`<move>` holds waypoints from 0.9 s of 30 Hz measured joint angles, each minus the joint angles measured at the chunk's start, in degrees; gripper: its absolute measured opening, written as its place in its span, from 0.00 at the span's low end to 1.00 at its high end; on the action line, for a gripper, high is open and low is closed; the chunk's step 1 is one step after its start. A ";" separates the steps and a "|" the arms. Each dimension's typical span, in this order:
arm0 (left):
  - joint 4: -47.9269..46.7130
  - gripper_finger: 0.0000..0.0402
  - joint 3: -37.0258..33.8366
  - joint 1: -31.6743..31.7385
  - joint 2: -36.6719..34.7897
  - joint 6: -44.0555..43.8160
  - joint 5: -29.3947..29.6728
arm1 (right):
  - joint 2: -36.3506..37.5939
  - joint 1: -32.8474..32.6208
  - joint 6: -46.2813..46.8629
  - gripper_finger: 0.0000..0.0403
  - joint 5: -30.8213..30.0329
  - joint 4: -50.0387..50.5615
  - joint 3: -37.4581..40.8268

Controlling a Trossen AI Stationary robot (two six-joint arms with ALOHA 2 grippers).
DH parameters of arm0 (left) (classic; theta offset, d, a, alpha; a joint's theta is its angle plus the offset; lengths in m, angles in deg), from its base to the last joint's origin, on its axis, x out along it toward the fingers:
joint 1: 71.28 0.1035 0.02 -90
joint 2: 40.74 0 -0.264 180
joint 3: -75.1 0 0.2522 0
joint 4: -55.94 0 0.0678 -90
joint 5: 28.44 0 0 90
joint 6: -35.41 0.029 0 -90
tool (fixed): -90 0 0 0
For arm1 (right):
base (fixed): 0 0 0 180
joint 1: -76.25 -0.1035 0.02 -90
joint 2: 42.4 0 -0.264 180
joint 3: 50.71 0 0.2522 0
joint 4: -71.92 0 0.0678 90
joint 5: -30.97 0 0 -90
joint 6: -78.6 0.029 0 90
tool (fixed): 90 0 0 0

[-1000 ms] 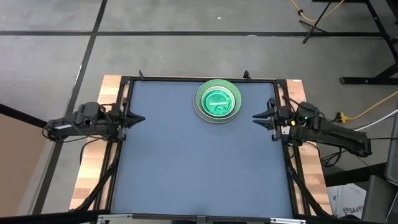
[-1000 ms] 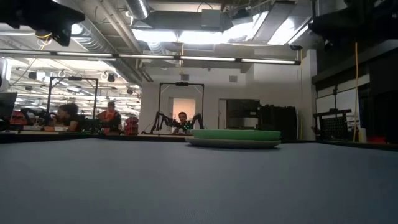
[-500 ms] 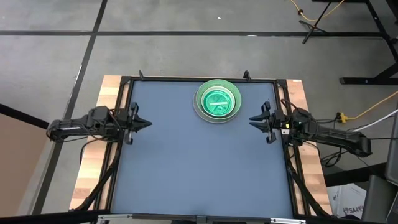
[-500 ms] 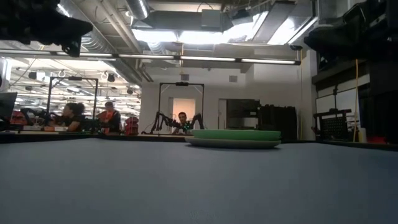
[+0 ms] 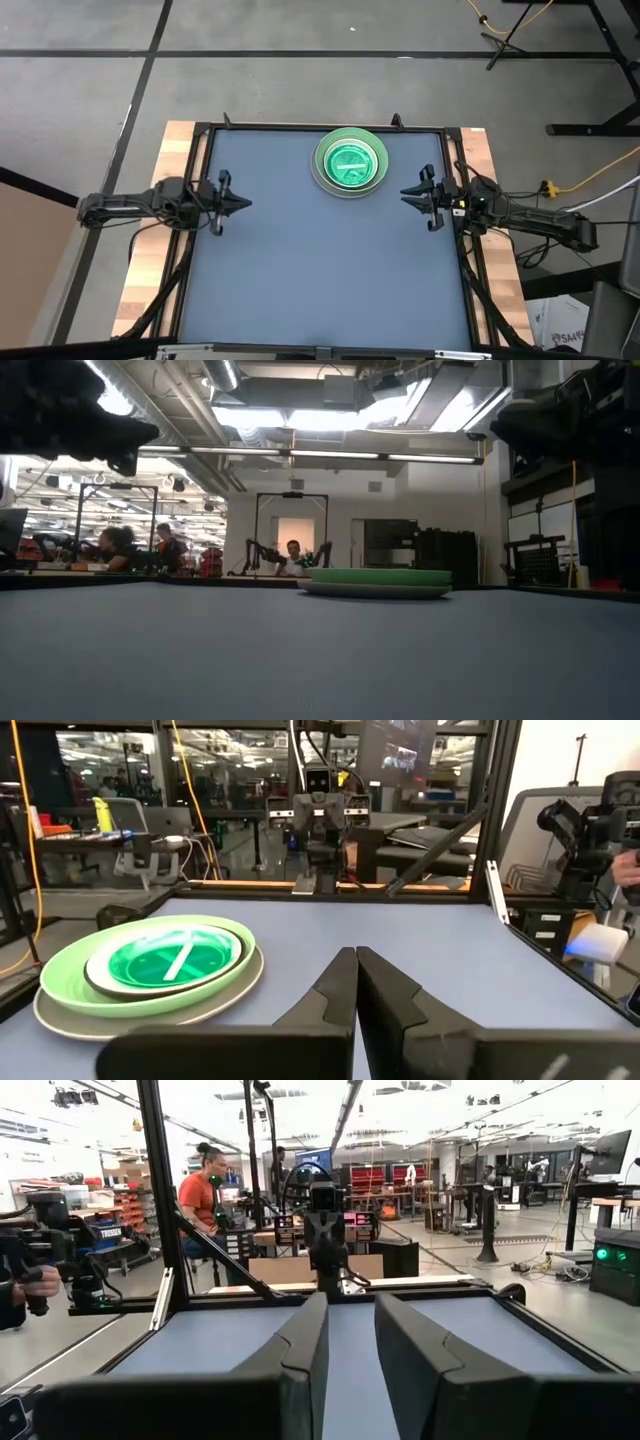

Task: Stack plastic plates
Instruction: Return to Home Position

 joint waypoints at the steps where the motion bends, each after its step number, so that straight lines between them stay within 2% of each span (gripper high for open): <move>1: 0.63 0.00 -0.55 0.00 0.00 0.00 0.00 | 0.00 0.00 -0.02 0.19 -0.01 0.09 0.00; 24: 1.96 0.00 -1.87 0.00 0.15 1.42 -0.20 | -0.07 0.00 2.29 0.19 -0.53 6.15 0.00; 27: 1.94 0.00 -1.87 0.00 0.15 1.40 0.09 | -0.07 0.00 2.55 0.19 -2.07 8.64 0.00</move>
